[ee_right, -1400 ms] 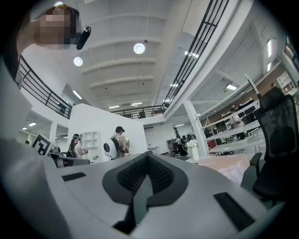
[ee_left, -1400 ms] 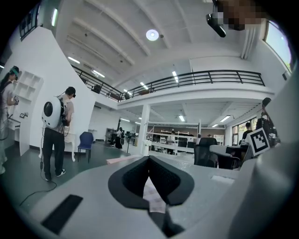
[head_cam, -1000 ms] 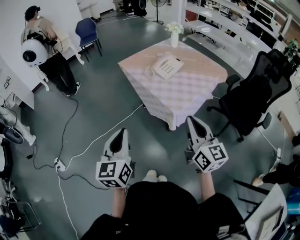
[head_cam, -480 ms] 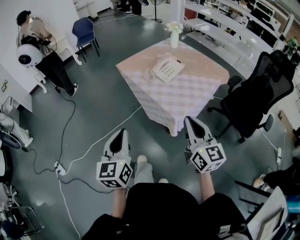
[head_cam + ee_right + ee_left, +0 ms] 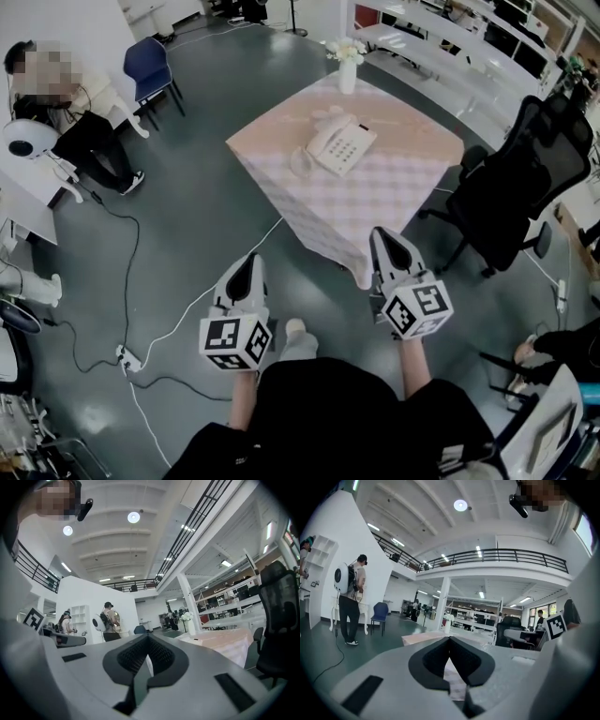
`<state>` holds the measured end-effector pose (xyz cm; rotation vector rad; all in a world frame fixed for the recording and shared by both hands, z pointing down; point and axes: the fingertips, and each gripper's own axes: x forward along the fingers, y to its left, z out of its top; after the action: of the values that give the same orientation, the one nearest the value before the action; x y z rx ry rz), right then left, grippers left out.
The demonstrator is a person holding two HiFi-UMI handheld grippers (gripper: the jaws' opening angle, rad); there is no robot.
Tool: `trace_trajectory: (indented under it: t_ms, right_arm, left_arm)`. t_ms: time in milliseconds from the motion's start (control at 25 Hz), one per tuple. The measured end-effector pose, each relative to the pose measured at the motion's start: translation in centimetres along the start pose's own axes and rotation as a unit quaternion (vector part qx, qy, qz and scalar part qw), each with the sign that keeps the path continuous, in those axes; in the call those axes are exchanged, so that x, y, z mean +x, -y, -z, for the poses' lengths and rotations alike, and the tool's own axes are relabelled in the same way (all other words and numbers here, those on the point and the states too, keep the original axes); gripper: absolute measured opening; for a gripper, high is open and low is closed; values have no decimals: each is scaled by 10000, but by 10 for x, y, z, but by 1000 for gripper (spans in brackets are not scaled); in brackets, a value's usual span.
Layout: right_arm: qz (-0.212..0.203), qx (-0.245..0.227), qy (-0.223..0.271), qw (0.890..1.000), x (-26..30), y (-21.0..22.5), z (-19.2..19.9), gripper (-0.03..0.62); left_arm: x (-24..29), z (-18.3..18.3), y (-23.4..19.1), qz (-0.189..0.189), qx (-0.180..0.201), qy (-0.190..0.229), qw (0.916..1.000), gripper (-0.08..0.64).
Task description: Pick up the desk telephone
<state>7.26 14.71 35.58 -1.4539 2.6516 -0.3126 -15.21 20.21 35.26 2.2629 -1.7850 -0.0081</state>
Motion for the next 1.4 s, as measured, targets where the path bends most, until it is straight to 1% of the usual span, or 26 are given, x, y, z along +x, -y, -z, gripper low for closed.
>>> trace_trajectory:
  t_ms: [280, 480, 720, 840, 1120, 1400]
  right_arm:
    - [344, 91, -22, 9994, 50, 0, 13, -8]
    - [593, 84, -5, 9982, 75, -2, 19, -8]
    - [792, 118, 47, 9968, 92, 1, 26, -8]
    - [913, 58, 10, 9958, 98, 8, 29, -8]
    - [1187, 84, -63, 9929, 115, 29, 36, -8]
    - [1580, 104, 5, 9874, 146, 73, 34, -8]
  left_arm:
    - [41, -1, -40, 230, 39, -209, 9995, -2]
    - [63, -6, -57, 465, 7, -232, 9986, -2]
    - [84, -2, -73, 564, 232, -353, 9975, -2]
    - [98, -2, -77, 647, 258, -393, 9968, -2]
    - [135, -2, -78, 890, 264, -460, 9946, -2]
    - [191, -3, -96, 975, 277, -496, 9936, -2]
